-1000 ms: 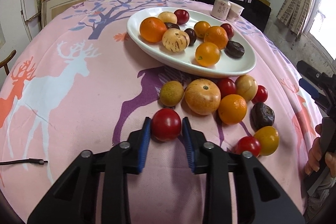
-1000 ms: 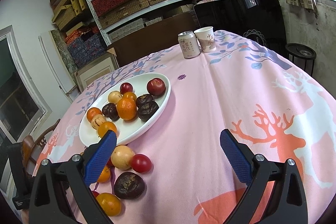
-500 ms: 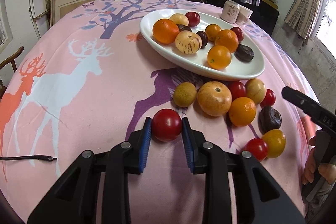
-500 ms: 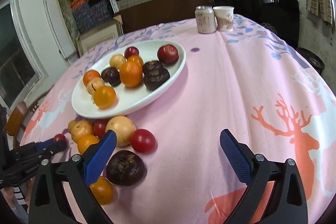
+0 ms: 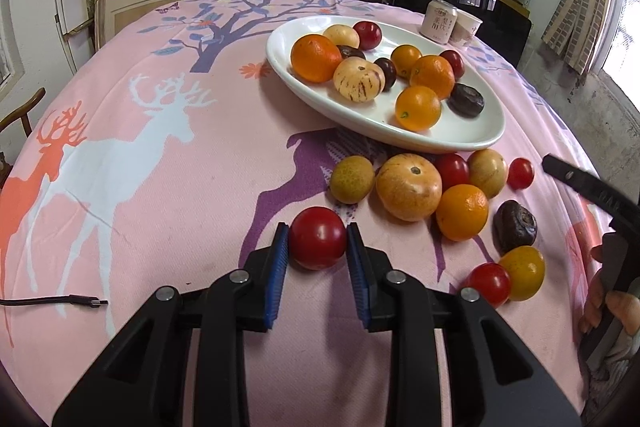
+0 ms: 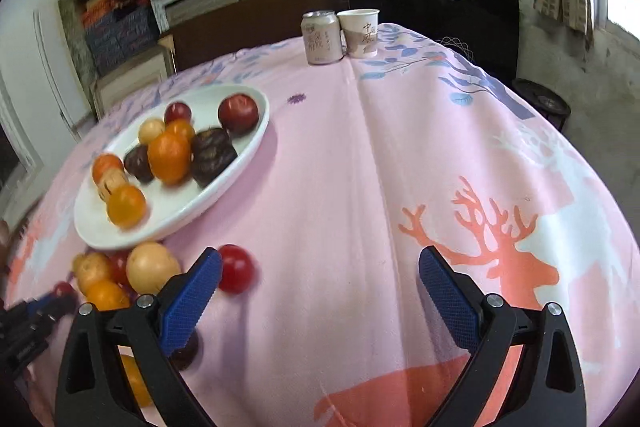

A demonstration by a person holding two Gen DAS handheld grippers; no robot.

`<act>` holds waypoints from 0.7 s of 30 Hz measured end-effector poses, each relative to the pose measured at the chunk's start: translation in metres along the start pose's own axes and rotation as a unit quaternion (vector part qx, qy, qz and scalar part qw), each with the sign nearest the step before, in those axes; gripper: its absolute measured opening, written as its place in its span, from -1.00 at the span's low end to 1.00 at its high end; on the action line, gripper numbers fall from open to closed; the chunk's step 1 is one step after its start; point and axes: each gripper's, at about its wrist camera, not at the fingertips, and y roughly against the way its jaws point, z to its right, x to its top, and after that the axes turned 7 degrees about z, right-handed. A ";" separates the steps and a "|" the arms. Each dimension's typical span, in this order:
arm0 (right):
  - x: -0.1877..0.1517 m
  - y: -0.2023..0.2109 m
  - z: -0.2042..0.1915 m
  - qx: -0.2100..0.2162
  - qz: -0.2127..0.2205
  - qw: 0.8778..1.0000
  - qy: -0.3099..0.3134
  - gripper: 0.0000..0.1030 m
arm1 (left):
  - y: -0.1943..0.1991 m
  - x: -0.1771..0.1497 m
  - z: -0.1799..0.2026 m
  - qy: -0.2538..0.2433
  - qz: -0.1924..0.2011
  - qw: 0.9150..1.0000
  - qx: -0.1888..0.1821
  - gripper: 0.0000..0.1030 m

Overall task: Organize fruits
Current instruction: 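Grasp a red apple with the left tool while the right grasps a small red apple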

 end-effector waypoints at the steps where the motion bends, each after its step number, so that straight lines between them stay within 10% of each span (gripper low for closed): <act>1: -0.001 0.001 -0.001 0.007 0.001 1.000 0.000 0.93 | 0.000 0.000 0.000 0.000 0.000 1.000 0.000 -0.45; 21: 0.013 -0.024 -0.004 0.014 -0.025 0.998 0.049 0.44 | -0.001 0.000 0.000 0.000 -0.004 1.000 0.001 -0.45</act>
